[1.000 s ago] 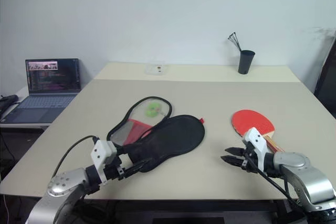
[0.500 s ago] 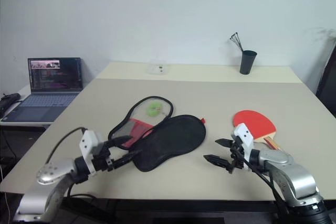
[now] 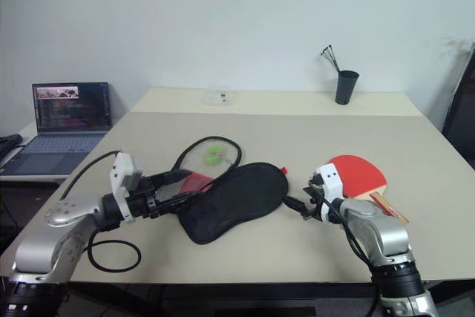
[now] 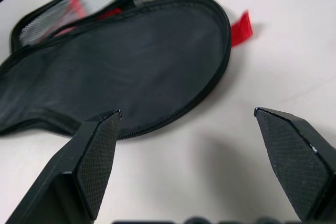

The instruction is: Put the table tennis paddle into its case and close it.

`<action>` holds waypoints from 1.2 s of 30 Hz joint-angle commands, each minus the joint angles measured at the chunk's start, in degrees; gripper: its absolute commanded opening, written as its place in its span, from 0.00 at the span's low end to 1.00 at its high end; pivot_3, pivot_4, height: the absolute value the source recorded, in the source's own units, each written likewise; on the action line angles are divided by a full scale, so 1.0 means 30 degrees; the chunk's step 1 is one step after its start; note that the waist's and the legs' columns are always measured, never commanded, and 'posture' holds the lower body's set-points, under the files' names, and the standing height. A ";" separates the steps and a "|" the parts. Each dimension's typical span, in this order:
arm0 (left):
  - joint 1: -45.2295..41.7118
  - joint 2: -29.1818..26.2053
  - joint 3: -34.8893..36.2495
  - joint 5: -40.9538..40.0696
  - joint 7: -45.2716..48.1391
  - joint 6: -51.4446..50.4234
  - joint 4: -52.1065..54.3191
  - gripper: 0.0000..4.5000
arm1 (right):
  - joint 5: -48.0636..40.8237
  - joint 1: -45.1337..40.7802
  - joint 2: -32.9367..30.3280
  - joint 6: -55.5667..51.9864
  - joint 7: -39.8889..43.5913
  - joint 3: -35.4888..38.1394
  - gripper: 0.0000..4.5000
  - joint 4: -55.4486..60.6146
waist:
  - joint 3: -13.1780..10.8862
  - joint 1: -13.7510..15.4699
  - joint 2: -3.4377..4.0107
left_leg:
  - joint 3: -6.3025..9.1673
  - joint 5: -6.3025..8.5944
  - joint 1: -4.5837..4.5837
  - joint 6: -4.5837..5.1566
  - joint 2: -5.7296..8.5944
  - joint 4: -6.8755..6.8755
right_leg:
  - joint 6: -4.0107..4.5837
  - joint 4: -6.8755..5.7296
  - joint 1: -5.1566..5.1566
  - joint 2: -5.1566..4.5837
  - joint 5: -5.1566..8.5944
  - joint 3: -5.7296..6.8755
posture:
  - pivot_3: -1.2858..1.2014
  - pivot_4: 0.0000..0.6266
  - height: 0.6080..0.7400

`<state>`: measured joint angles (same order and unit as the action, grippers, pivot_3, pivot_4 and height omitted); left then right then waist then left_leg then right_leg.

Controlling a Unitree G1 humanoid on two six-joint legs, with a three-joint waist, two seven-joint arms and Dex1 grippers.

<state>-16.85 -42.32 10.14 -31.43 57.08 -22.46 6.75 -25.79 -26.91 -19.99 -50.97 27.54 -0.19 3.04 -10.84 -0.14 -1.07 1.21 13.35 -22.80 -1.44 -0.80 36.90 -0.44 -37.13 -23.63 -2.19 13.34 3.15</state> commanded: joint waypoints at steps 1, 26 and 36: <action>-0.0433 -0.0260 -0.0088 -0.0002 0.0088 -0.0193 0.0680 0.79 | -0.0317 -0.0854 0.1010 -0.0889 -0.1169 0.0735 0.99 -0.0302 | 0.0000 -0.0003 0.0000 | -0.0005 0.0000 0.0004 0.0000 -0.0001 0.0000 | 0.0000 -0.0003 0.0000 0.0000 0.0000 -0.0006 | 0.52 0.24 1.00; 0.0825 -0.1448 0.0786 0.0100 0.0710 -0.0265 0.0271 0.79 | -0.1285 -0.1403 0.4791 -0.4844 -0.2665 0.0076 0.99 0.0883 | 0.0000 -0.0105 0.0000 | -0.0003 0.0002 -0.0006 0.0003 -0.0014 -0.0013 | 0.0003 -0.0021 -0.0045 0.0016 0.0000 -0.0045 | 0.52 0.24 1.00; 0.1033 -0.1301 0.0744 0.0290 0.0786 0.0075 0.0343 0.79 | -0.1184 -0.2192 0.6169 -0.4285 -0.4179 0.1705 0.73 -0.0640 | 0.0000 -0.0109 0.0001 | -0.0003 0.0002 -0.0007 0.0003 -0.0015 -0.0013 | 0.0004 -0.0025 -0.0054 0.0015 -0.0002 -0.0061 | 0.52 0.24 1.00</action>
<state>-13.86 -45.91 10.76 -30.33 59.37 -23.30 6.48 -28.26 -31.96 -1.94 -64.34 15.72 2.96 0.27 -10.84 -0.46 -1.06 1.20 13.36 -22.82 -1.43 -0.85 36.86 -0.43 -37.20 -23.81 -2.15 13.33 2.93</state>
